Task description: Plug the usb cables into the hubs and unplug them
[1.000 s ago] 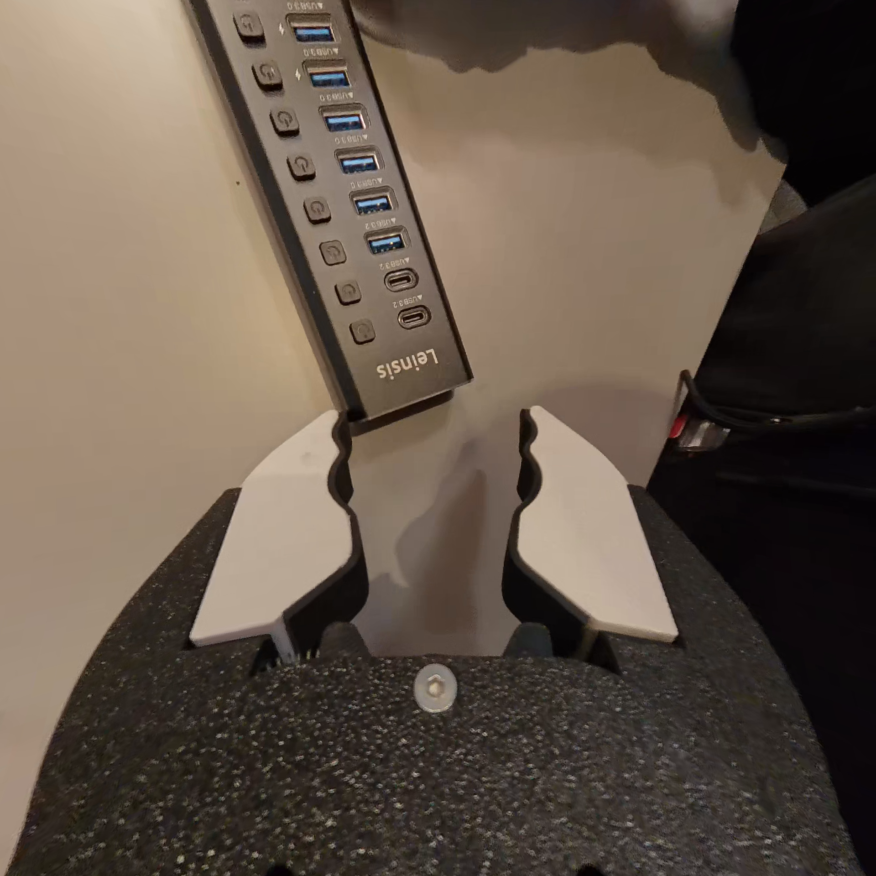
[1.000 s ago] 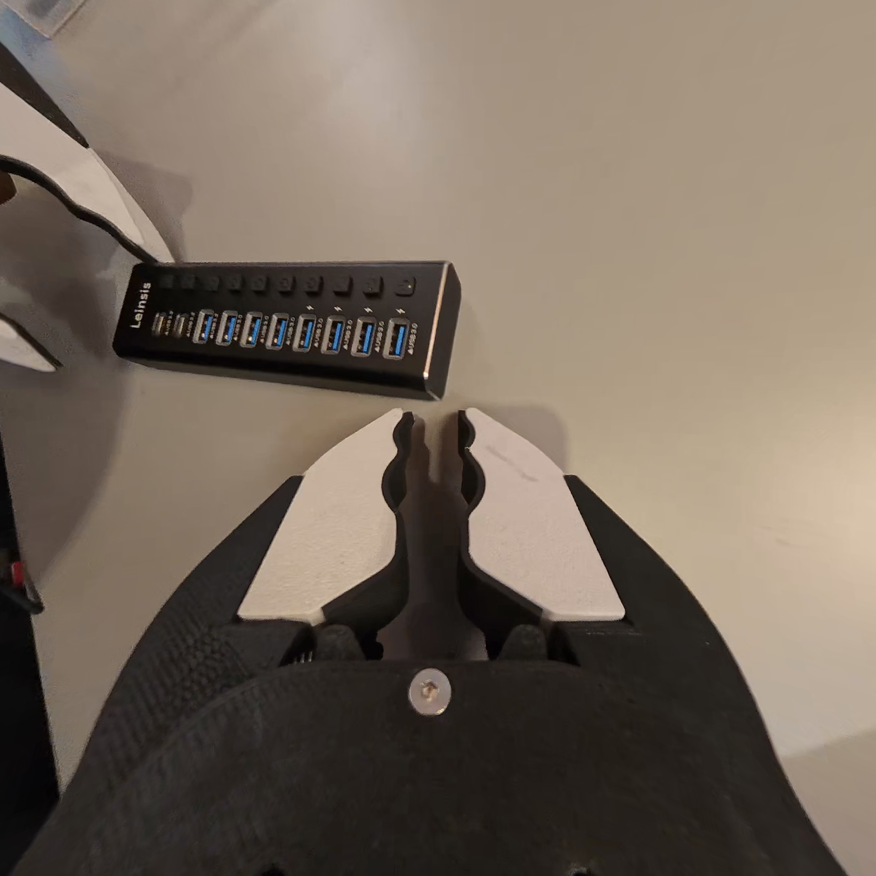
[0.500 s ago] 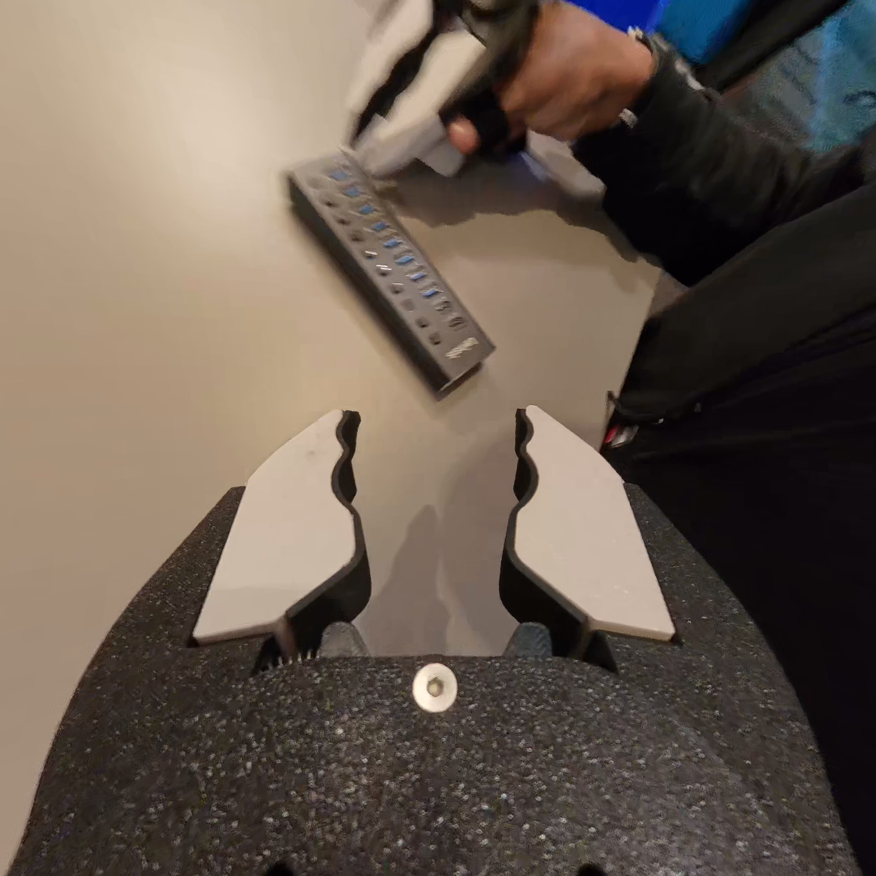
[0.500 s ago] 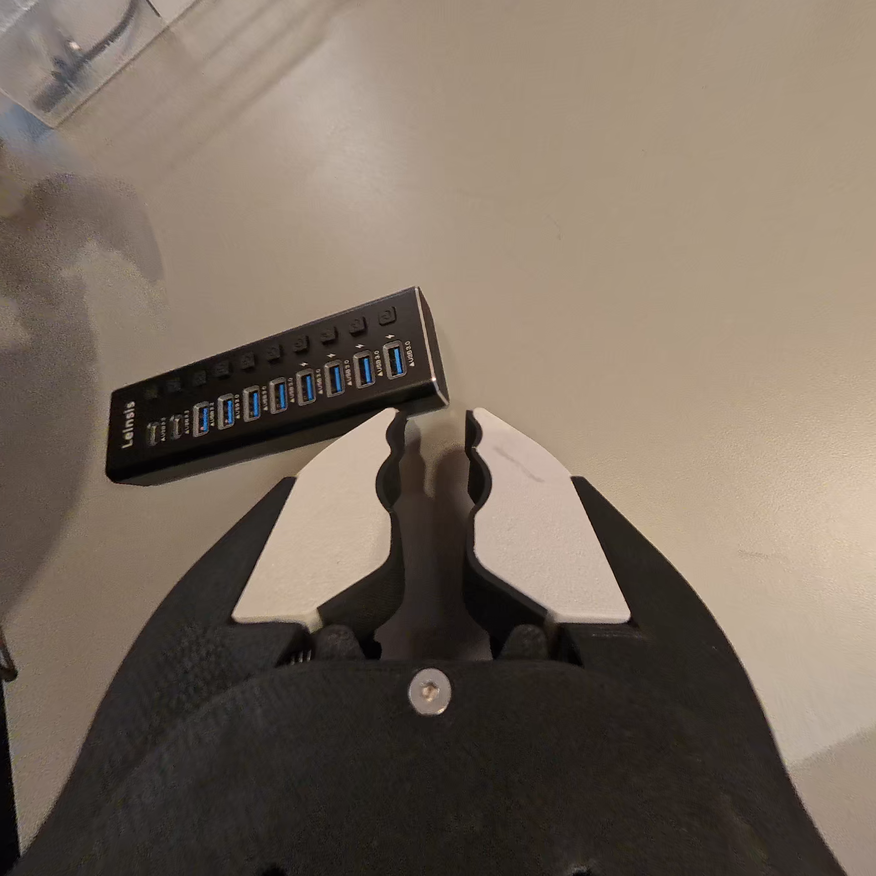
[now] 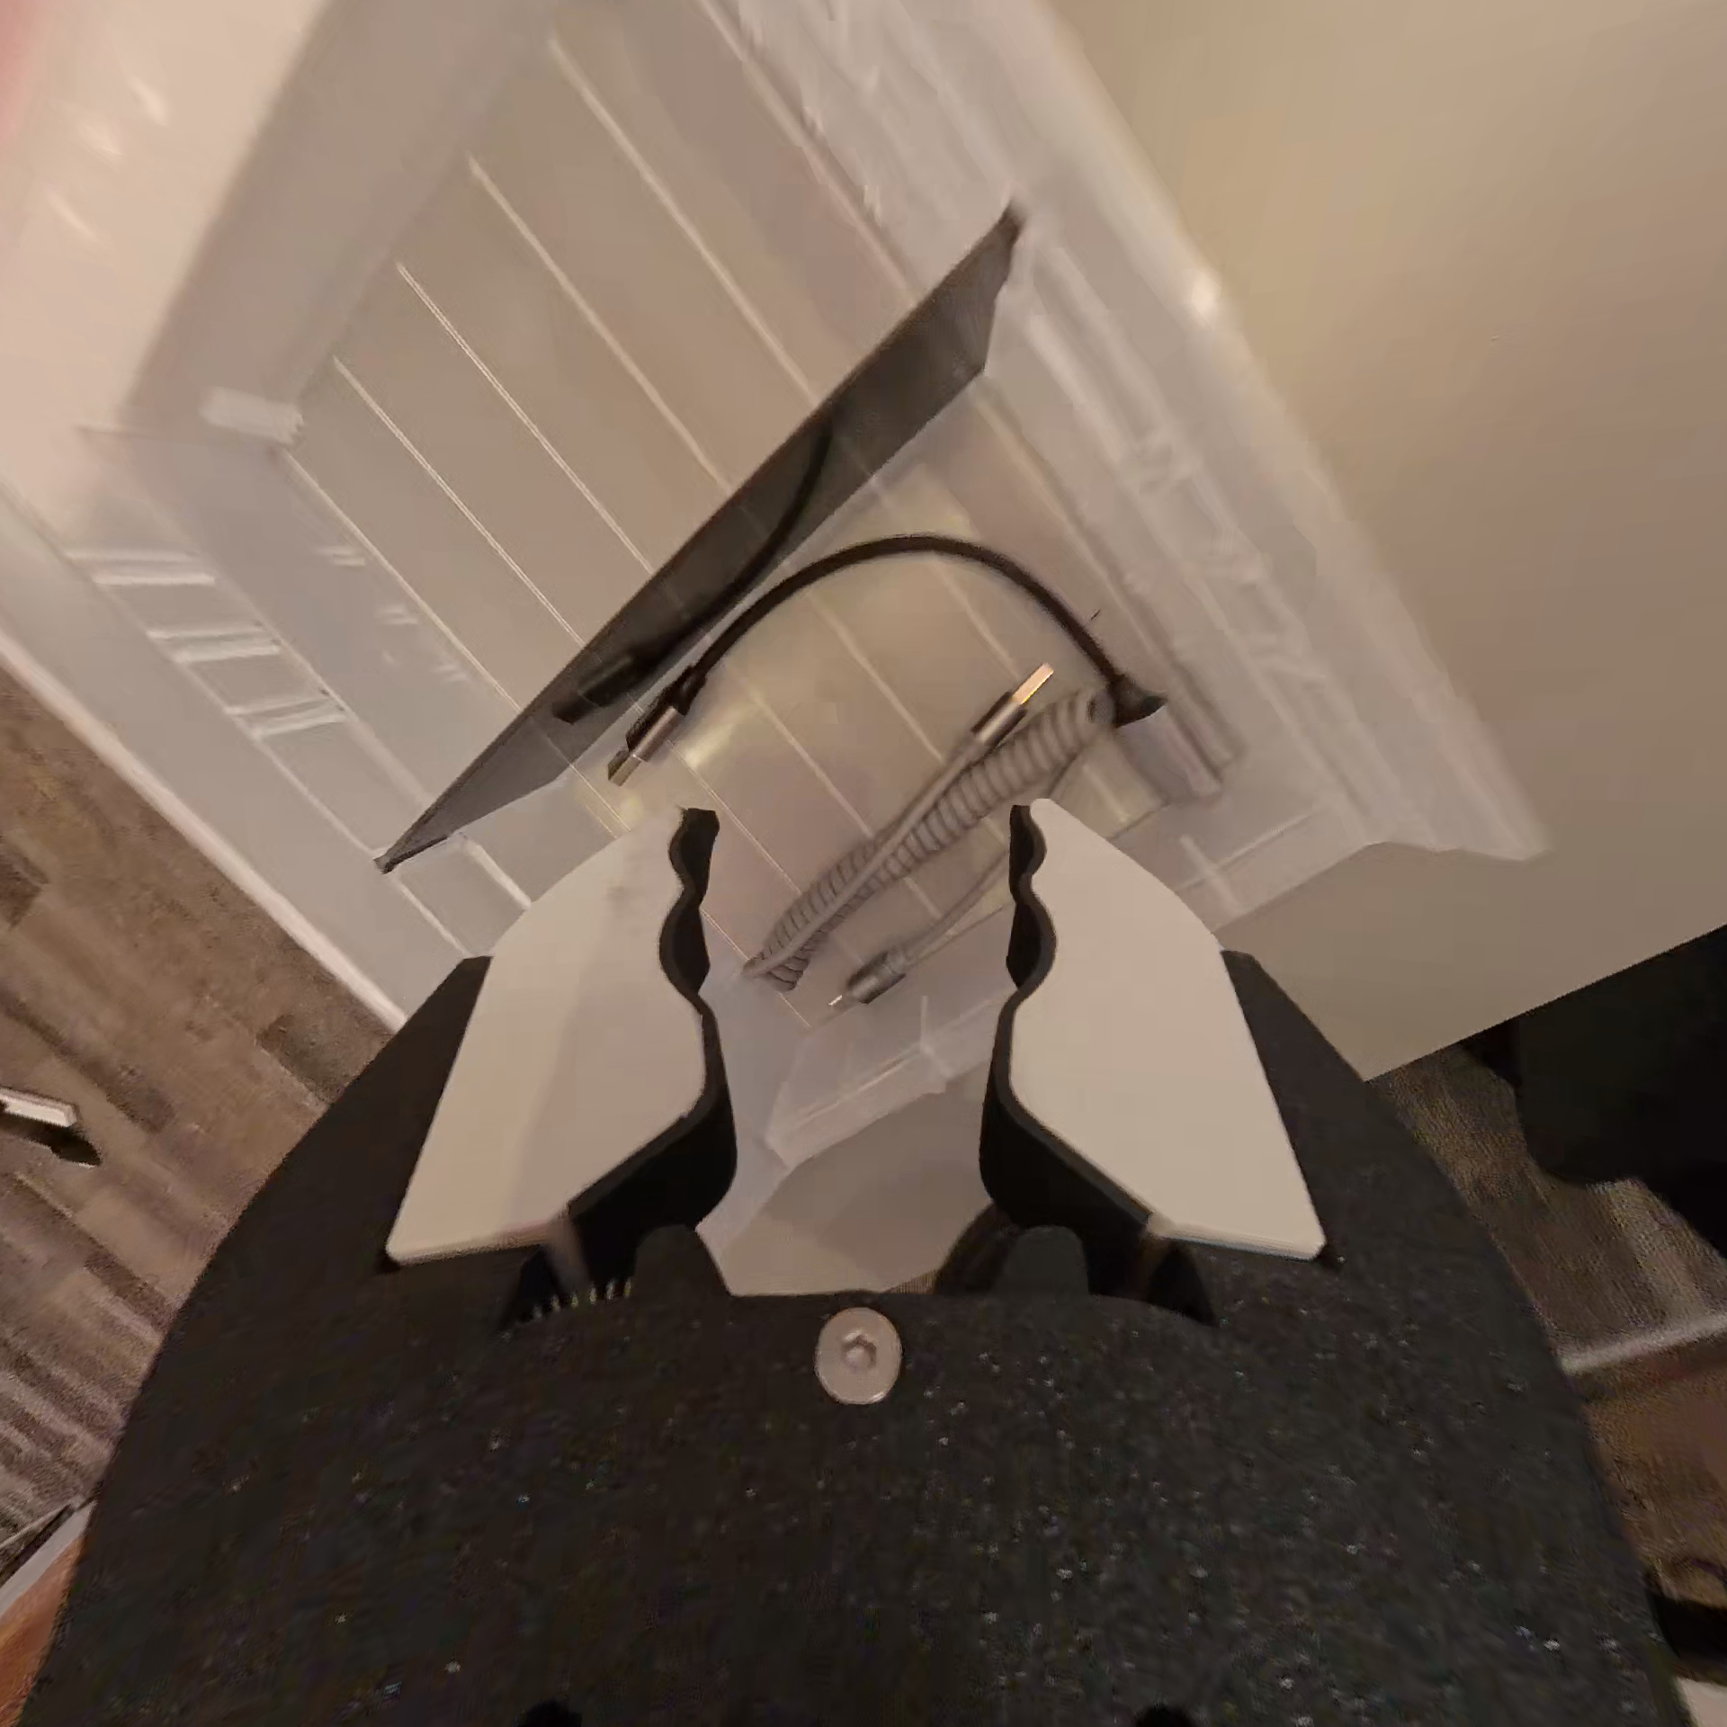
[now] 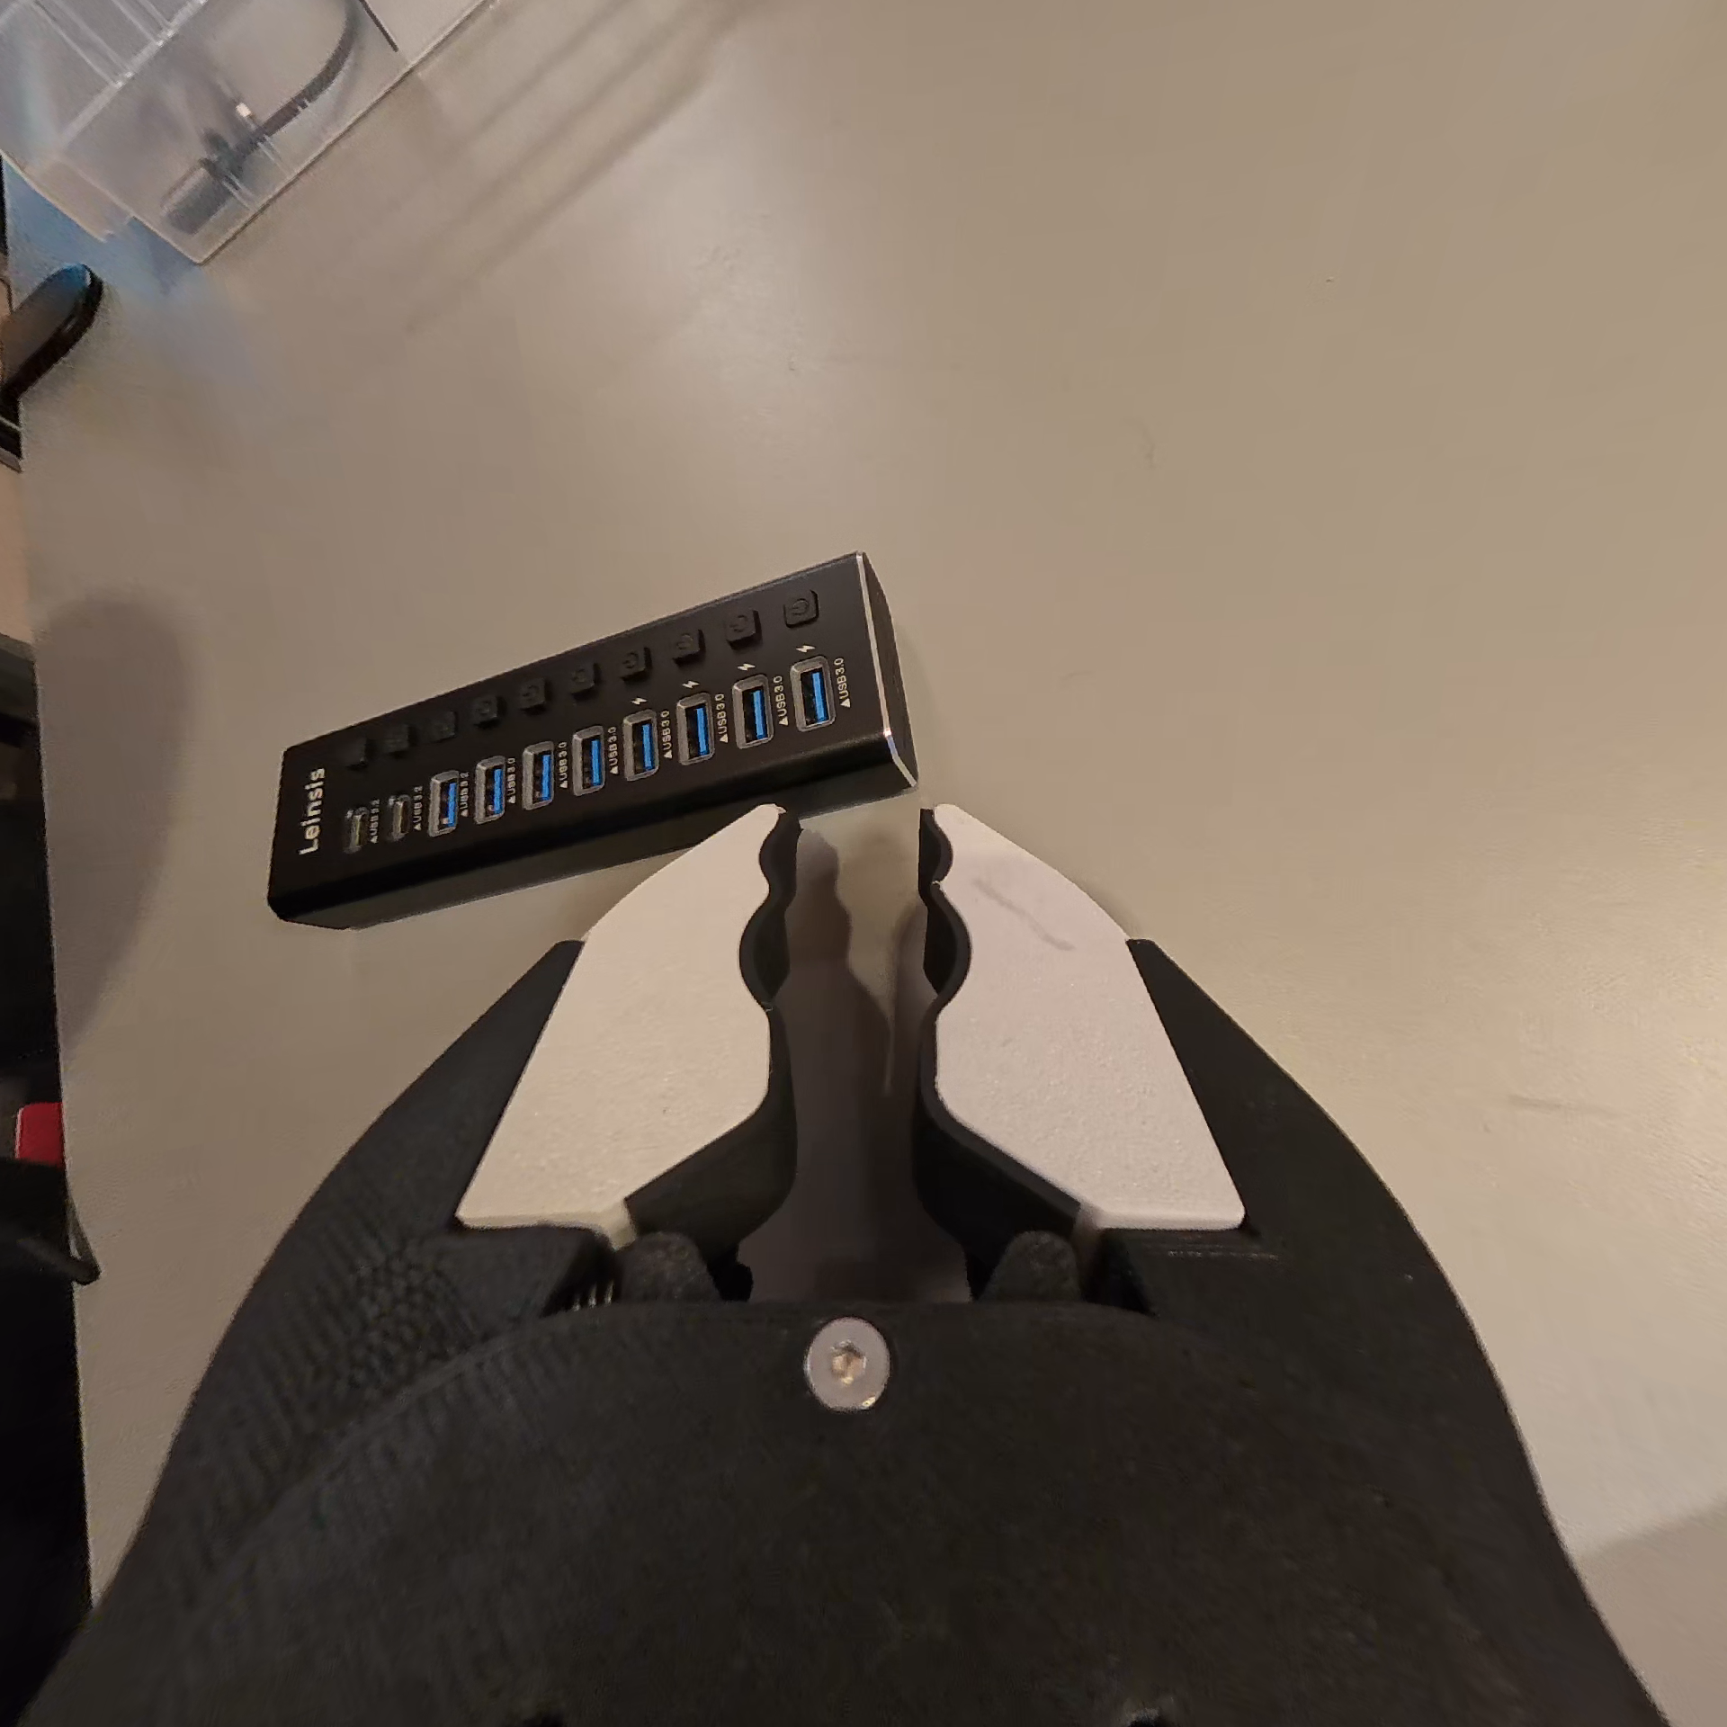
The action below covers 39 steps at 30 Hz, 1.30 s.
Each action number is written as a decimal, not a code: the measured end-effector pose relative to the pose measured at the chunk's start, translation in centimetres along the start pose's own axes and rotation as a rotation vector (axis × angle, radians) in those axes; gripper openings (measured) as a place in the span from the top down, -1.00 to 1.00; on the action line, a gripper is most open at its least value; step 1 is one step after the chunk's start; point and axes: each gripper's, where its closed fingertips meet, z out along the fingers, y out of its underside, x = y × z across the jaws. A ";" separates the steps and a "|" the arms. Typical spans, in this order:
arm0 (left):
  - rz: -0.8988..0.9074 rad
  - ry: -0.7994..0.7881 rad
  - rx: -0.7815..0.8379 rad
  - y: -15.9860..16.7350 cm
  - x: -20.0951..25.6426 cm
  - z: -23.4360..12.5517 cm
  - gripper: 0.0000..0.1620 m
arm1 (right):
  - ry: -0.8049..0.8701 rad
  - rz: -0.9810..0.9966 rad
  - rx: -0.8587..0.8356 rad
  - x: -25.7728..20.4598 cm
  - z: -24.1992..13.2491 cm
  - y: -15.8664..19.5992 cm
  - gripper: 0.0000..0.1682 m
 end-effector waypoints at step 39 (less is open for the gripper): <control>0.002 0.035 -0.212 3.0 -4.2 8.9 0.83 | -0.079 0.007 -0.031 -0.8 0.2 0.5 0.74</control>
